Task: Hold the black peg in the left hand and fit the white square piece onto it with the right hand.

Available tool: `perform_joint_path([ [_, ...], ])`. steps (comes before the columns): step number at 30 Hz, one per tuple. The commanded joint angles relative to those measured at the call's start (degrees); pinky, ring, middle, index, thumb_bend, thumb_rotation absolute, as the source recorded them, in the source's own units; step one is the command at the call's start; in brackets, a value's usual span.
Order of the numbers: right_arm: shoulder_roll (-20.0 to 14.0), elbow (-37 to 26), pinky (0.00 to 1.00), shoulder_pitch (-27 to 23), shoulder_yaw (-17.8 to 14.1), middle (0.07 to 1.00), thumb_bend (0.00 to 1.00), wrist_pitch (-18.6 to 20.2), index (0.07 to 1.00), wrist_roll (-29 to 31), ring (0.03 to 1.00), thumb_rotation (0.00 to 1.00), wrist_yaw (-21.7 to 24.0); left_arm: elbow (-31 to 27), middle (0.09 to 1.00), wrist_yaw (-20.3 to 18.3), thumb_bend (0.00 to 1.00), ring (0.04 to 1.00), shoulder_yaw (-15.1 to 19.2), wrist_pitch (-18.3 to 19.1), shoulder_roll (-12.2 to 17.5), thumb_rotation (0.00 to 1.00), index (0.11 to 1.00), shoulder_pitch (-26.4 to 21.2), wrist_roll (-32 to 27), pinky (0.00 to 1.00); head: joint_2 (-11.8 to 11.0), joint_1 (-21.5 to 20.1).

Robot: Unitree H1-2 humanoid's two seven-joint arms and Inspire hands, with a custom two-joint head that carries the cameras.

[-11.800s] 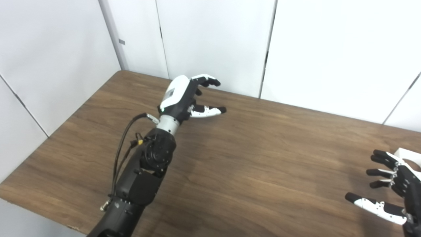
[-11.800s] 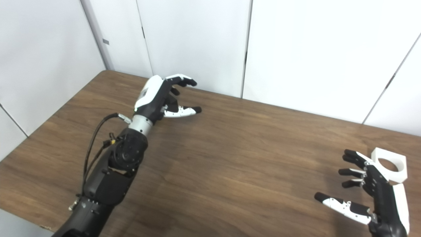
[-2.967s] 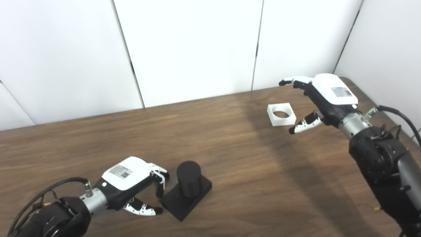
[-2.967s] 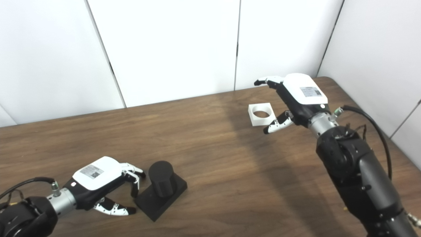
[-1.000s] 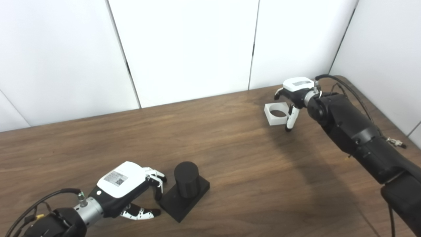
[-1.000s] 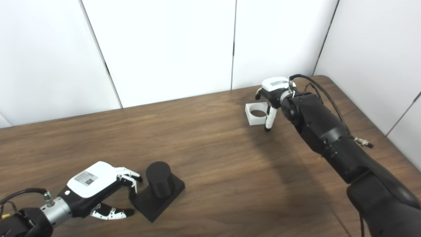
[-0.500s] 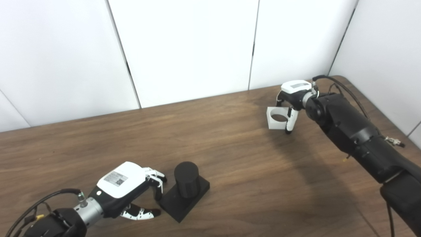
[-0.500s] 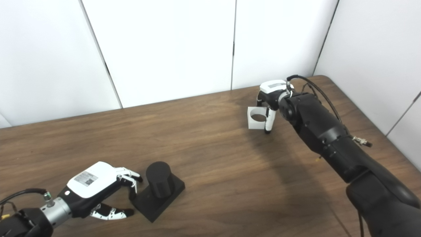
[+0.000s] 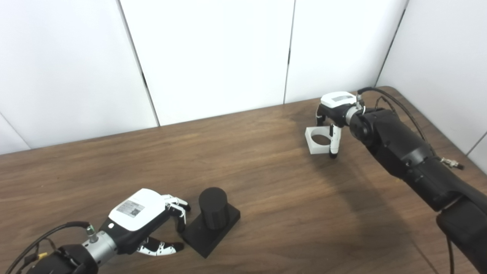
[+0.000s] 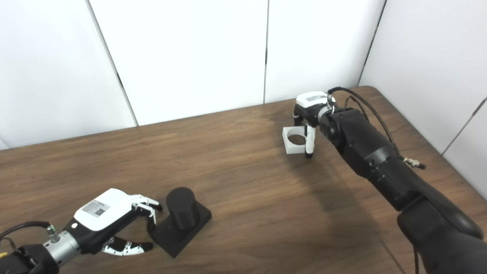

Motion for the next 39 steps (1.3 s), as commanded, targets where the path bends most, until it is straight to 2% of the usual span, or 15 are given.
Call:
perform_joint_path([
  [1, -1.53, -0.91, 0.69, -1.15, -0.62, 0.764, 0.52, -0.17, 0.48, 0.13, 0.793, 0.13, -1.4, 0.45, 0.794, -2.16, 0.52, 0.773, -0.81, 0.77, -0.09, 0.06, 0.484, 0.65, 0.9, 0.63, 0.07, -0.07],
  [11, -1.41, -3.75, 0.69, 0.63, -2.66, 0.76, 0.52, -1.62, 0.481, 3.27, 0.802, 0.13, -3.68, 0.43, 0.79, -1.47, 0.52, 0.773, -0.62, 1.03, -1.09, 0.06, 0.484, 0.81, 1.64, 0.63, 0.58, 1.23],
  [16, -1.96, -7.59, 0.7, 1.56, -4.0, 0.77, 0.52, -3.0, 0.481, 5.96, 0.814, 0.13, -3.44, 0.47, 0.794, -1.59, 0.52, 0.777, -0.54, 1.51, -1.62, 0.06, 0.484, 0.86, 1.59, 0.63, 1.34, 3.11],
  [24, -3.27, -19.44, 0.68, 3.51, -5.6, 0.762, 0.52, -4.6, 0.481, 9.85, 0.809, 0.13, -0.12, 0.72, 0.803, -1.44, 0.52, 0.791, -0.57, 1.63, -2.11, 0.06, 0.483, 0.67, 1.51, 0.64, 2.52, 6.19],
  [30, -3.52, -28.88, 0.69, 4.16, -5.76, 0.766, 0.52, -5.12, 0.481, 12.68, 0.806, 0.13, 4.24, 1.23, 0.804, -0.88, 0.52, 0.797, -0.71, 1.49, -2.59, 0.06, 0.483, 0.47, 2.02, 0.64, 3.47, 8.78],
  [39, -2.39, -35.53, 0.64, 3.35, -5.8, 0.76, 0.52, -5.97, 0.48, 15.25, 0.786, 0.13, 7.45, 1.63, 0.804, -0.75, 0.52, 0.807, -1.1, 1.68, -3.68, 0.06, 0.482, -0.1, 2.76, 0.65, 4.93, 12.74],
])
